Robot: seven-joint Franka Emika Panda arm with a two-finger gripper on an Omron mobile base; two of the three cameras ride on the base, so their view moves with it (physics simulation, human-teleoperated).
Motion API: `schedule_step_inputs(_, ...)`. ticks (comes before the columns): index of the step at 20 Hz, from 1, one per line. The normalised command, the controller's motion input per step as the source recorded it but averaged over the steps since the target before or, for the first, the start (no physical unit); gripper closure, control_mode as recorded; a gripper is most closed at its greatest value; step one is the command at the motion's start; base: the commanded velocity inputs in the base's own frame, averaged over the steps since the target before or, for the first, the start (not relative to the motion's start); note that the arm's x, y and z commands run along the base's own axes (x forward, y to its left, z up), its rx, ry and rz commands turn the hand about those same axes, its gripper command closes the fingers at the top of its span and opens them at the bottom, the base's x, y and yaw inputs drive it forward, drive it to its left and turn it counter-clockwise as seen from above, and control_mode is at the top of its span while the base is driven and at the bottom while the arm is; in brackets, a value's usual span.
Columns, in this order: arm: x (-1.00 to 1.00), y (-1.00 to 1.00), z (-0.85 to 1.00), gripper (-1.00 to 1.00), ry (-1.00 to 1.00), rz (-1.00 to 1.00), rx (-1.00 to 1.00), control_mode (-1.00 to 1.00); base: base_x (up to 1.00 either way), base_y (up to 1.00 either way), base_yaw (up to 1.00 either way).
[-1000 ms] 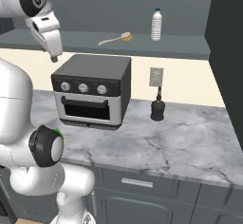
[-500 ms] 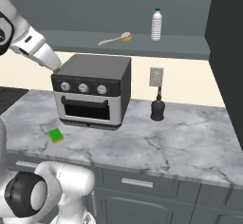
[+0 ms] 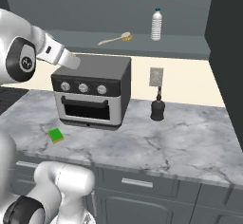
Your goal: Pick the sponge and dish brush from the cabinet and place them on the counter.
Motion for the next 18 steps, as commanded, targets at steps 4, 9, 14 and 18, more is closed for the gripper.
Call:
schedule_step_inputs(4,0.66,-0.15,0.72,-1.0,-0.19,0.0,0.07,-1.0,0.0,0.0,0.0)
schedule_step_inputs(9,0.58,-0.05,0.64,-1.0,-0.16,0.0,0.1,-1.0,0.0,0.0,0.0)
schedule_step_inputs(14,0.24,-0.01,0.24,-1.0,-0.08,0.0,0.05,-1.0,0.0,0.0,0.0)
schedule_step_inputs(18,0.0,0.0,0.0,-1.0,0.0,0.0,0.0,-1.0,0.0,0.0,0.0)
